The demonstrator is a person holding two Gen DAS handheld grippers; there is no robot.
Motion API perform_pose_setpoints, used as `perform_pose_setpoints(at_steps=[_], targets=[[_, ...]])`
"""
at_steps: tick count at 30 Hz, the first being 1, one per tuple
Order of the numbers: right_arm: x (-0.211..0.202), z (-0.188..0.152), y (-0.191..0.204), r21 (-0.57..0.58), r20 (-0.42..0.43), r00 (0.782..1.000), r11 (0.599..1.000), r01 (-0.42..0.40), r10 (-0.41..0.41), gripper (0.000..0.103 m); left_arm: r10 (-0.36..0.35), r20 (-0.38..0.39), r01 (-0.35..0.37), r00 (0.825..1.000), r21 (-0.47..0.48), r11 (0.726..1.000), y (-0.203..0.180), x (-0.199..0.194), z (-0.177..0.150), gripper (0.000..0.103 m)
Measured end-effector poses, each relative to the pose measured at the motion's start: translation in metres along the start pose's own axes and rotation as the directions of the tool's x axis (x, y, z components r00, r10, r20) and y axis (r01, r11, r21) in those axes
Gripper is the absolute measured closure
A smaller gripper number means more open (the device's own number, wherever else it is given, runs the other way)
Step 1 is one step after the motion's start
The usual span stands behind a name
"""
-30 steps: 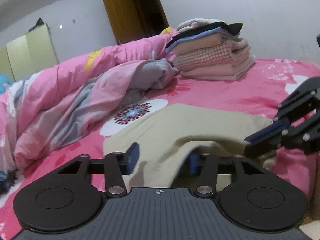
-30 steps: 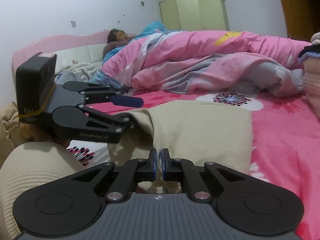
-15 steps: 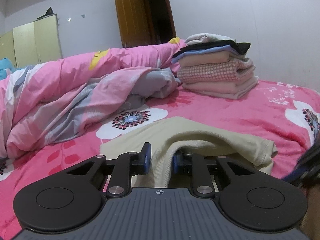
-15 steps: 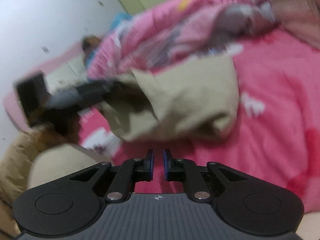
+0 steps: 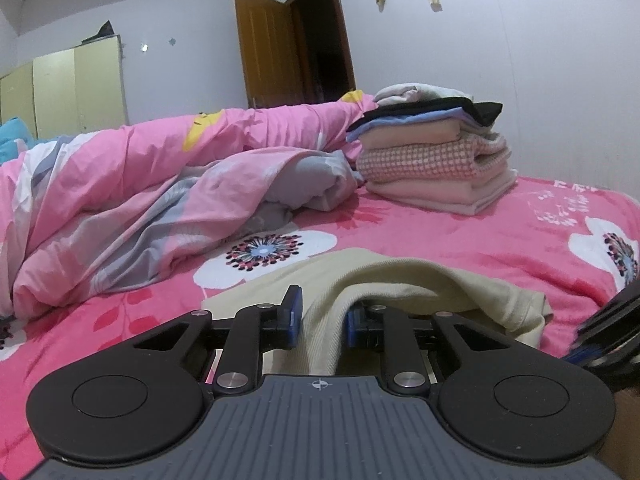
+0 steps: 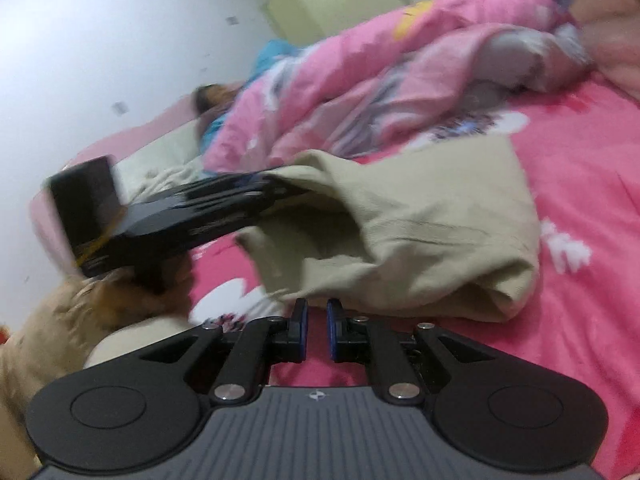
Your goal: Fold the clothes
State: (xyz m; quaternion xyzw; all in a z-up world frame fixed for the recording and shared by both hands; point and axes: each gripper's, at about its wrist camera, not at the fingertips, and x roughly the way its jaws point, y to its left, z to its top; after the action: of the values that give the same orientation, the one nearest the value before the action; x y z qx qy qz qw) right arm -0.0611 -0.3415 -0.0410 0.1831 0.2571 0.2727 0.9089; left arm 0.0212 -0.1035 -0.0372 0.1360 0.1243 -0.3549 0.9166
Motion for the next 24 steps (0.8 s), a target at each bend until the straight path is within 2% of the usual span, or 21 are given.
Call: perform_pose_setpoints(at_steps=[3,6,10,16,17,20,22,24], targets=[[-0.02,0.009,0.003,-0.037,0.069,0.998,0.999,0.016,-0.013,0.092,0.003,0.008,-0.003,1.0,0.0,1.0,-0.001,-0.001,0.0,0.083],[-0.018,0.018,-0.007,-0.021,0.086,0.99,0.994,0.11,-0.108,0.092,0.008,0.023,-0.008,1.0,0.001,1.0,-0.001,-0.002,0.0,0.088],[0.013,0.023,-0.009,-0.063,0.035,0.98,0.978,0.199,-0.197,0.093,0.006,0.035,-0.006,0.999,-0.003,1.0,-0.001,-0.004,0.001,0.093],[0.037,0.017,0.012,-0.146,0.149,0.927,0.919,0.366,-0.345,0.094,0.001,0.045,0.001,0.999,-0.036,0.999,0.003,-0.006,0.0,0.094],[0.037,0.014,0.017,-0.16,0.146,0.926,0.915,0.369,-0.348,0.092,0.0,0.049,0.002,0.999,-0.039,0.999,0.004,-0.006,-0.001,0.094],[0.031,0.011,0.023,-0.164,0.123,0.952,0.941,0.297,-0.279,0.092,-0.011,0.072,0.014,0.997,-0.048,0.999,0.005,-0.01,-0.001,0.094],[0.035,0.016,0.024,-0.159,0.131,0.948,0.938,0.309,-0.29,0.093,-0.019,0.08,0.024,0.997,-0.051,0.998,0.005,-0.011,-0.002,0.094],[0.045,0.02,0.019,-0.14,0.158,0.934,0.929,0.341,-0.319,0.093,-0.025,0.077,0.029,0.997,-0.054,0.998,0.005,-0.011,-0.002,0.095]])
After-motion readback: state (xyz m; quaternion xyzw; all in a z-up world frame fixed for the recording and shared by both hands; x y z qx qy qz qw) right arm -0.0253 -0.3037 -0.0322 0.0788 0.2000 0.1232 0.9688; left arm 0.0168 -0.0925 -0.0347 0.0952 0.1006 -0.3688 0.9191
